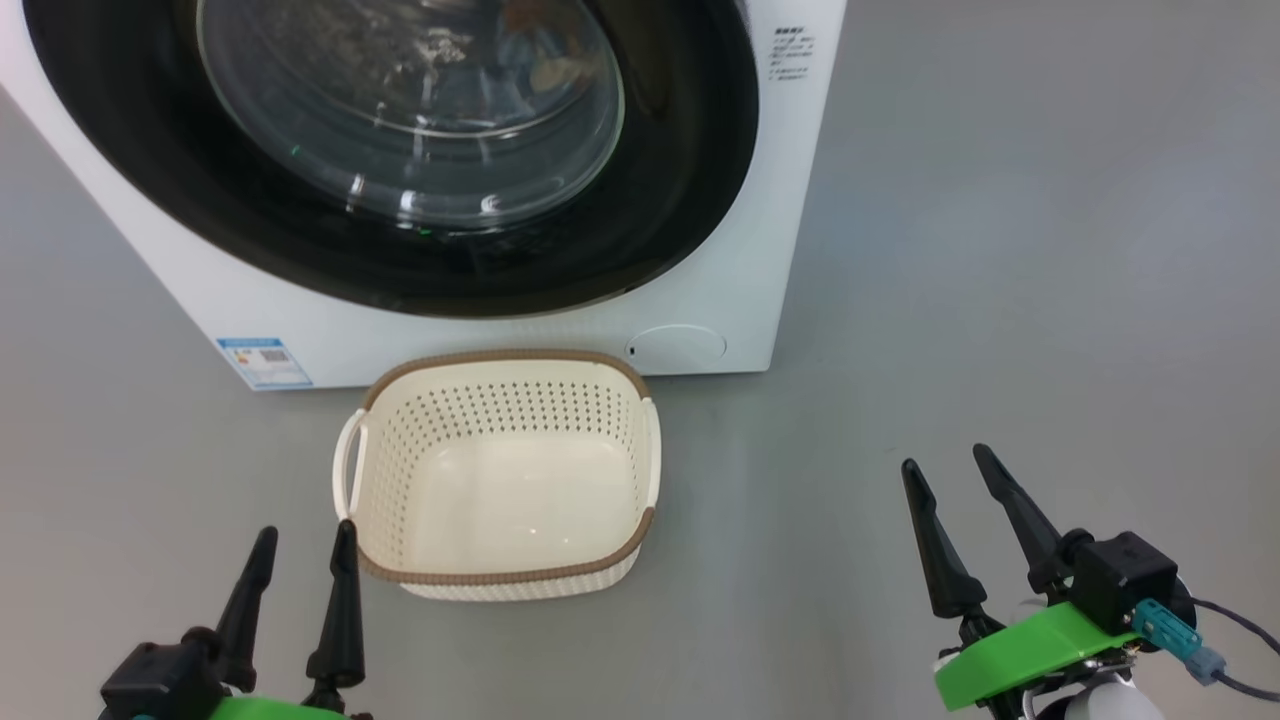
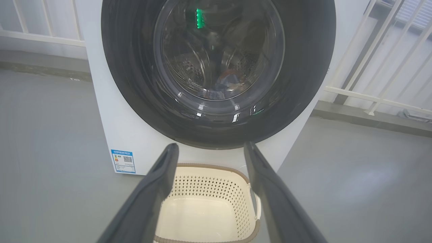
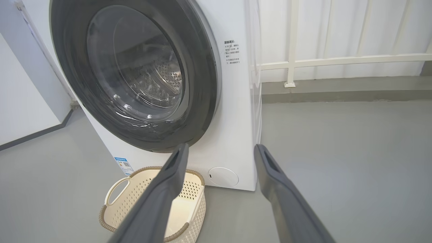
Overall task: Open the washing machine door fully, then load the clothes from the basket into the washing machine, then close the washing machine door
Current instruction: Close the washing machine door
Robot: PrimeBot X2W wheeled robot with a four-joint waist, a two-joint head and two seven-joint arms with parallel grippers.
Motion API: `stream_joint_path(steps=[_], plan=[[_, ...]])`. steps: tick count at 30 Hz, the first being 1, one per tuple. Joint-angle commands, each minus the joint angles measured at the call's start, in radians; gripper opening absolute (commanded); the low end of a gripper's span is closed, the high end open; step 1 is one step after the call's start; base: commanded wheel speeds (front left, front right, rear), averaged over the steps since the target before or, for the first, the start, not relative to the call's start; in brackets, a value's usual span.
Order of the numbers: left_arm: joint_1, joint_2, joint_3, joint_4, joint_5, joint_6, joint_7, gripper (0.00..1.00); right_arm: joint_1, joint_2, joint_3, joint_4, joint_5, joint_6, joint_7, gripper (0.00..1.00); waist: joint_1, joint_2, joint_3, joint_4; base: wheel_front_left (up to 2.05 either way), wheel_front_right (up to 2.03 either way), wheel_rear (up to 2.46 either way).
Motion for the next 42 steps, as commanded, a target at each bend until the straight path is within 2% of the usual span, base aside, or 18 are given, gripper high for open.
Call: stream_joint_path(steps=[1,8,13,25,42], plan=[[-0.001,0.021,0.034,-0.016,0.021,-0.002,-0.006,1.00,0.012,0.006,0.023,-0.037,0.002,-0.006,-0.002,1.00,0.0000,0.0000,-0.036,-0.031,0.00,0.00,0.00],[0.037,0.020,0.048,-0.009,0.045,-0.002,-0.006,1.00,0.065,0.006,0.006,-0.044,0.013,-0.006,-0.002,1.00,0.0000,0.0000,-0.086,-0.051,0.00,0.00,0.00],[0.063,0.006,0.095,-0.002,0.093,-0.002,-0.006,1.00,0.096,0.006,-0.024,-0.059,-0.005,-0.006,-0.002,1.00,0.0000,0.0000,-0.108,-0.055,0.00,0.00,0.00],[0.077,-0.017,0.119,-0.004,0.124,-0.002,-0.006,1.00,0.123,0.006,-0.099,-0.079,0.028,-0.006,-0.002,1.00,0.0000,0.0000,-0.118,-0.053,0.00,0.00,0.00],[0.074,-0.022,0.124,-0.005,0.127,-0.002,-0.006,1.00,0.122,0.006,-0.080,-0.071,0.030,-0.006,-0.002,1.00,0.0000,0.0000,-0.117,-0.040,0.00,0.00,0.00]])
